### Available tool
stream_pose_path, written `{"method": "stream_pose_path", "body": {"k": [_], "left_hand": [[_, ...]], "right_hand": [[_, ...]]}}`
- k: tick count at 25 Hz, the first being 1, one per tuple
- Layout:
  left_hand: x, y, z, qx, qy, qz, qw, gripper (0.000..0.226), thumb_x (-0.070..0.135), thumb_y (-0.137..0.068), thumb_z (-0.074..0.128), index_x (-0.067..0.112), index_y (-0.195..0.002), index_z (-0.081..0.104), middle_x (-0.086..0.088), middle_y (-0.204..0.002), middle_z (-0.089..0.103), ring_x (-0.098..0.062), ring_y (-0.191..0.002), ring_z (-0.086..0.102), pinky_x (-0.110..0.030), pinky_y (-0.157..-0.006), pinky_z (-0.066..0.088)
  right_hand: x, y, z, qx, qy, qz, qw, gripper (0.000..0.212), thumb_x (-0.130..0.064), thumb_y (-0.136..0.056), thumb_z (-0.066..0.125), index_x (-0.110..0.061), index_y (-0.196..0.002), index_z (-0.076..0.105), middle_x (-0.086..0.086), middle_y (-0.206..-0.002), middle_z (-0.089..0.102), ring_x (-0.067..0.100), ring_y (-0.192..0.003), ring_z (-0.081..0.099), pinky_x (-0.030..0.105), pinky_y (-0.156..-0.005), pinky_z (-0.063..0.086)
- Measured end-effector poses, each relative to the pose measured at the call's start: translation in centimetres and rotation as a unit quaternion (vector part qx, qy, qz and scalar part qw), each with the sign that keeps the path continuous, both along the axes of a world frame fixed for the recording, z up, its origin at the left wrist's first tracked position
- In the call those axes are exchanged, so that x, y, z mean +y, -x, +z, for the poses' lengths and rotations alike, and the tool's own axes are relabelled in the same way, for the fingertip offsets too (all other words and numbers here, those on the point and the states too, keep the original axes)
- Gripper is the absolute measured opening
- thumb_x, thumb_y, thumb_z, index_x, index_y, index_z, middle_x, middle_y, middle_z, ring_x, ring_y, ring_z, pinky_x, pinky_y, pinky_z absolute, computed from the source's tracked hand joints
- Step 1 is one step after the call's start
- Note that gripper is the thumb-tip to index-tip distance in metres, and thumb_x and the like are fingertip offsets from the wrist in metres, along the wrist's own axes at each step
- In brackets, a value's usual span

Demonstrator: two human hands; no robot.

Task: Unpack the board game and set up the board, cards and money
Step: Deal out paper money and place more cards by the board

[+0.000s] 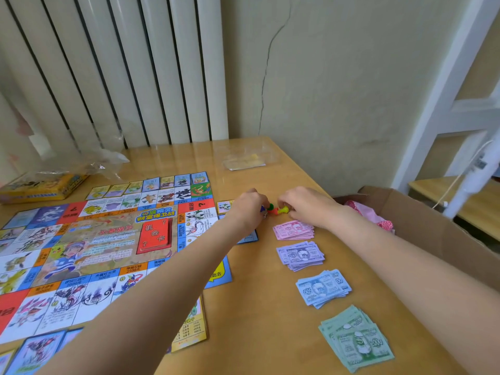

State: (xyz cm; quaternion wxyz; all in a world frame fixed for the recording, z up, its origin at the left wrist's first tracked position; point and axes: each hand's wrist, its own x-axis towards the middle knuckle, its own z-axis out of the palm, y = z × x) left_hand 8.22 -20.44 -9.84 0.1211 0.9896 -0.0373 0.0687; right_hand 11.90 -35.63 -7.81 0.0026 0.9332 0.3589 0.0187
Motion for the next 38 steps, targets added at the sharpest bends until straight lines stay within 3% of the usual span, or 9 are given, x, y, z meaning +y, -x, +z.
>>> {"method": "stream_pose_path", "body": {"k": [4,7,11,17,19,23,28,34,38], "left_hand": [[0.2,0.3,-0.1,-0.006,0.025,0.009,1.000,0.033,0.000,-0.088,0.048,0.009,-0.116,0.063,-0.014,-0.117,0.062,-0.031,-0.109,0.055,-0.031,-0.084,0.042],[0.8,1.2,1.4,-0.040,0.086,0.021,0.995,0.026,0.003,-0.086,0.052,0.006,-0.107,0.067,-0.013,-0.110,0.067,-0.030,-0.104,0.058,-0.030,-0.083,0.044],[3.7,4.0,4.2,-0.029,0.122,0.006,0.992,0.025,0.002,-0.085,0.059,0.003,-0.110,0.058,-0.012,-0.106,0.068,-0.027,-0.095,0.064,-0.029,-0.080,0.049],[8.2,10.3,4.2,0.064,0.018,-0.039,0.997,0.013,0.011,-0.080,0.069,0.009,-0.093,0.072,-0.004,-0.091,0.071,0.000,-0.069,0.060,-0.011,-0.065,0.044],[8.7,11.4,3.5,0.088,0.014,-0.045,0.995,0.014,0.011,-0.081,0.068,0.010,-0.093,0.074,-0.001,-0.090,0.070,0.008,-0.060,0.053,-0.002,-0.058,0.038],[8.6,11.8,2.3,0.091,0.016,-0.056,0.994,0.018,0.010,-0.082,0.065,0.008,-0.098,0.072,-0.005,-0.098,0.071,-0.009,-0.079,0.059,-0.002,-0.063,0.035],[8.6,11.4,2.7,0.127,0.037,-0.062,0.989,0.028,0.009,-0.081,0.067,0.010,-0.109,0.065,-0.006,-0.104,0.069,-0.017,-0.089,0.063,-0.026,-0.081,0.050],[8.9,10.0,4.8,0.077,0.047,-0.047,0.995,0.028,0.011,-0.088,0.060,0.014,-0.116,0.059,-0.003,-0.108,0.065,-0.010,-0.084,0.056,-0.020,-0.075,0.045],[8.3,9.4,4.7,0.054,0.056,-0.046,0.996,0.025,0.010,-0.091,0.053,0.013,-0.113,0.062,-0.003,-0.109,0.066,-0.007,-0.083,0.055,-0.014,-0.074,0.042]], "right_hand": [[0.0,0.0,-0.1,-0.013,0.013,0.022,1.000,0.021,0.003,-0.085,0.047,-0.011,-0.097,0.057,0.009,-0.095,0.058,0.027,-0.088,0.056,0.037,-0.072,0.045],[0.2,0.3,0.7,0.024,-0.125,-0.016,0.992,0.016,-0.002,-0.083,0.053,-0.015,-0.091,0.057,0.001,-0.083,0.053,0.021,-0.080,0.053,0.032,-0.072,0.045],[2.4,3.0,2.0,0.154,-0.330,-0.029,0.931,0.017,-0.005,-0.078,0.065,-0.018,-0.078,0.054,-0.008,-0.071,0.051,0.011,-0.069,0.049,0.023,-0.069,0.042],[7.1,7.9,0.1,0.325,-0.316,0.005,0.892,0.022,-0.007,-0.078,0.070,-0.022,-0.073,0.054,-0.005,-0.066,0.052,0.008,-0.056,0.047,0.021,-0.057,0.040],[7.7,8.5,-0.7,0.293,-0.259,0.018,0.920,0.021,-0.011,-0.078,0.070,-0.022,-0.073,0.053,-0.008,-0.066,0.053,0.005,-0.055,0.048,0.020,-0.058,0.040],[8.4,9.3,-1.6,0.211,-0.183,0.041,0.959,0.014,-0.011,-0.080,0.067,-0.012,-0.093,0.060,-0.012,-0.066,0.052,-0.002,-0.057,0.047,0.009,-0.053,0.036],[8.2,9.1,-0.5,0.217,-0.137,0.063,0.965,0.023,-0.015,-0.082,0.067,-0.010,-0.103,0.061,-0.011,-0.069,0.054,-0.002,-0.058,0.047,0.014,-0.058,0.038],[5.2,2.8,1.7,0.020,-0.187,-0.084,0.978,0.018,-0.008,-0.089,0.054,-0.010,-0.098,0.070,0.007,-0.102,0.067,0.018,-0.087,0.057,0.024,-0.080,0.042],[5.3,-0.2,0.2,0.044,-0.176,-0.175,0.968,0.017,-0.015,-0.090,0.057,-0.009,-0.098,0.071,0.011,-0.107,0.068,0.026,-0.098,0.060,0.030,-0.085,0.045]]}}
